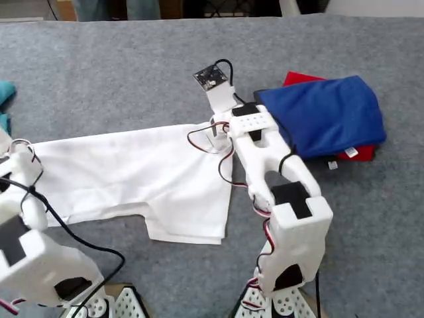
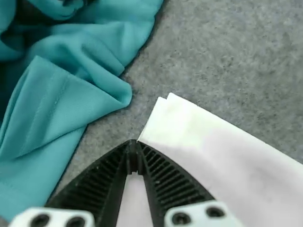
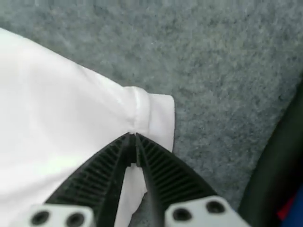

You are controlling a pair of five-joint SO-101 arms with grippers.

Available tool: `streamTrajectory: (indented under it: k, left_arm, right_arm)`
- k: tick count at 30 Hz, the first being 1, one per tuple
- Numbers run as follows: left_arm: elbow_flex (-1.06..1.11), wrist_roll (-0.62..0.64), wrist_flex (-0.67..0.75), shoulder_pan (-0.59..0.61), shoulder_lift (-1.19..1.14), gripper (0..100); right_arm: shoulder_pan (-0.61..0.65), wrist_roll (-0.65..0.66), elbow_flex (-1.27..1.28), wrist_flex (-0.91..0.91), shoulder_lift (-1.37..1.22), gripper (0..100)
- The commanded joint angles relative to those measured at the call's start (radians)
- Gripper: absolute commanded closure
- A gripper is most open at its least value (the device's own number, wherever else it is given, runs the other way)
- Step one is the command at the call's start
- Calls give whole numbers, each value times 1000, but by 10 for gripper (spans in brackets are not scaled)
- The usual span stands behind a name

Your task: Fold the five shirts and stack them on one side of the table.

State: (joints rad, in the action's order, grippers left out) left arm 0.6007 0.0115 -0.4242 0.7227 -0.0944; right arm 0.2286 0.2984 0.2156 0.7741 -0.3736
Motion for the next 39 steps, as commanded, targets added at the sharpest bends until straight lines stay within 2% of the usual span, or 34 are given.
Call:
streamTrajectory:
  k: [1, 5, 11, 14, 17, 23, 30, 39]
  left_arm:
    - [-71, 8, -43, 4, 18, 970]
    - [-41, 8, -41, 4, 75, 970]
    - [21, 12, -40, 4, 176, 970]
    - [51, 14, -41, 2, 210, 970]
    - [56, 17, -41, 16, 212, 970]
    - [38, 121, -40, 61, 201, 968]
    - [41, 123, -40, 51, 201, 968]
    - [42, 123, -40, 38, 201, 968]
  right_arm:
    - [-21, 8, -36, -14, 70, 984]
    - [-11, 18, -38, 71, 196, 984]
    - [89, 224, -7, 445, 386, 983]
    - [178, 288, 101, 552, 455, 983]
    - [270, 324, 255, 537, 532, 963]
    - [428, 397, 590, 394, 705, 822]
    - [543, 399, 819, 219, 863, 819]
    - [683, 365, 923, 58, 886, 819]
